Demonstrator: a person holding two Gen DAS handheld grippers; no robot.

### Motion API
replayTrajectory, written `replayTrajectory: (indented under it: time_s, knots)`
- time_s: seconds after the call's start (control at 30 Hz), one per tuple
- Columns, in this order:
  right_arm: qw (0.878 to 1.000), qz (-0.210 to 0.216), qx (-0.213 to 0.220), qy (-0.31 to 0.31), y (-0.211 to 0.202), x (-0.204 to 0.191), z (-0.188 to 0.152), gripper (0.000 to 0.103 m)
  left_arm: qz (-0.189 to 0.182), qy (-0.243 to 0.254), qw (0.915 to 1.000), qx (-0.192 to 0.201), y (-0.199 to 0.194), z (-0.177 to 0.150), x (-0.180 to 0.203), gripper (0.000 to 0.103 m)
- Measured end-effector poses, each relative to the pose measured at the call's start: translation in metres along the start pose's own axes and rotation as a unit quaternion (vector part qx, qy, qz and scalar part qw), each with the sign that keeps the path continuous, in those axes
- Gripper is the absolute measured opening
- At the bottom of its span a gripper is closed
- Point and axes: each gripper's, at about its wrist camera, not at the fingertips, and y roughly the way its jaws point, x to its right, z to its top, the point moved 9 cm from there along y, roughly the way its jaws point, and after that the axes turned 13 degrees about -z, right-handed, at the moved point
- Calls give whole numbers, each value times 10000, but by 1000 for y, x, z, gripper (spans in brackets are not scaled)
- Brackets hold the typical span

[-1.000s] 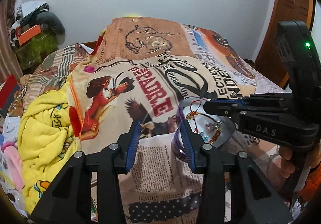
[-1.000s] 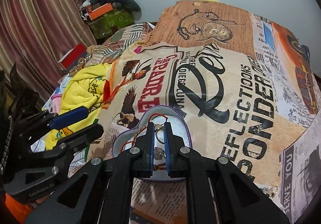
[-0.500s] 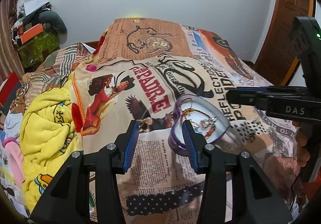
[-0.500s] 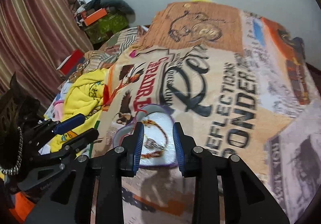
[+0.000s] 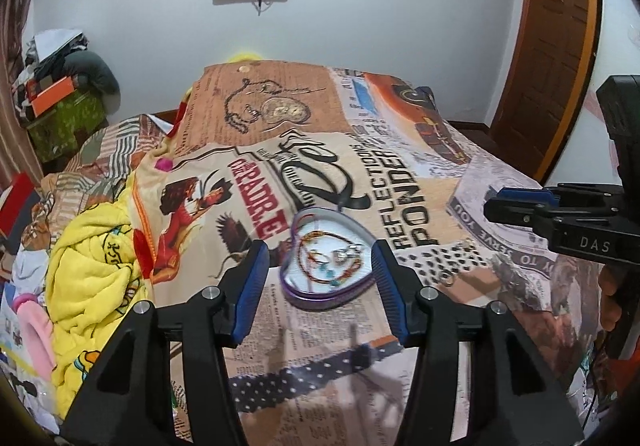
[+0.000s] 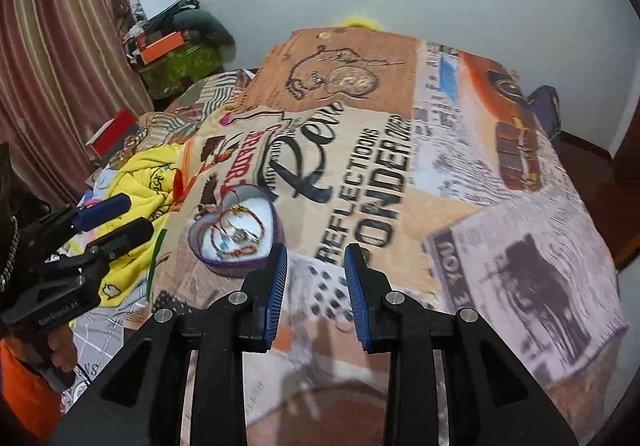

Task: Organize jewelry
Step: 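Move both tools back to the remaining rings on the blanket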

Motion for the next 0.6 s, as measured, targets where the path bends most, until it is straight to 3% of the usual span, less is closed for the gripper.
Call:
replayTrajectory:
  time_s: [0.17,0.33,0.6]
  knots:
    - [9997,-245,69,-38,-11,24,-11,29,-23,140,9999,-80,5,0,25,59]
    - [9992,-371,110,47,-18,49,-23,43,-103,219,9995,-200,18,0,48,59]
    - [9987,-432,-219,174,-2,76,-49,43,-351,170,9975,-597,51,-20,68,61]
